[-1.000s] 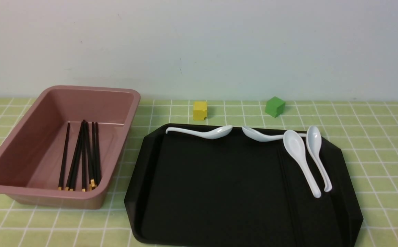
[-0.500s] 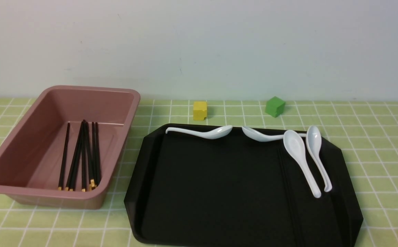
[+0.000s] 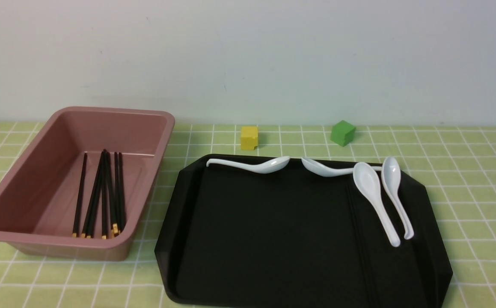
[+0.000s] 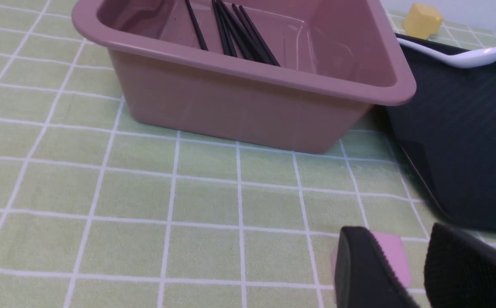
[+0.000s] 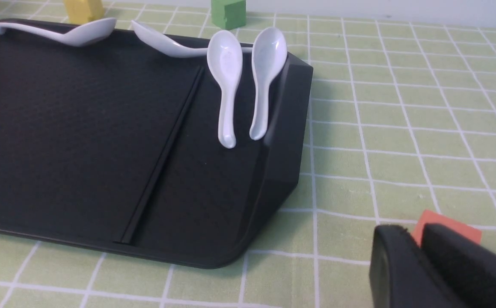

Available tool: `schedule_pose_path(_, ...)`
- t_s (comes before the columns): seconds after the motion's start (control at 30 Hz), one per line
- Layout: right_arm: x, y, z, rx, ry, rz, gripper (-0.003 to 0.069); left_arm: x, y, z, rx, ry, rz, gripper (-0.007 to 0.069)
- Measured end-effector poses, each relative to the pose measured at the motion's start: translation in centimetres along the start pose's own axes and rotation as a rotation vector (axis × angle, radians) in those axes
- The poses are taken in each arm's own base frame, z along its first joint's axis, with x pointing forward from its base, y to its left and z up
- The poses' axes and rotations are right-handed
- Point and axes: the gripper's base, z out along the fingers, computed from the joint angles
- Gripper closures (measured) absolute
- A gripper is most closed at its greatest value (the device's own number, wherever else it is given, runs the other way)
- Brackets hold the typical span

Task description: On green tablecloth take chopsticks from black tray and put them in box.

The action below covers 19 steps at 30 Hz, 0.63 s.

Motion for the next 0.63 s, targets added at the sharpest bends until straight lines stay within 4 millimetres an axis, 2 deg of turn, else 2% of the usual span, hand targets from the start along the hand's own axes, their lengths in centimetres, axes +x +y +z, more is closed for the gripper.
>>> schedule_pose_path(0.63,0.0,0.0,0.0,0.0,0.0,0.0,0.0519,0.0,0.0,0.0,0.0,0.0,0.0,0.0386)
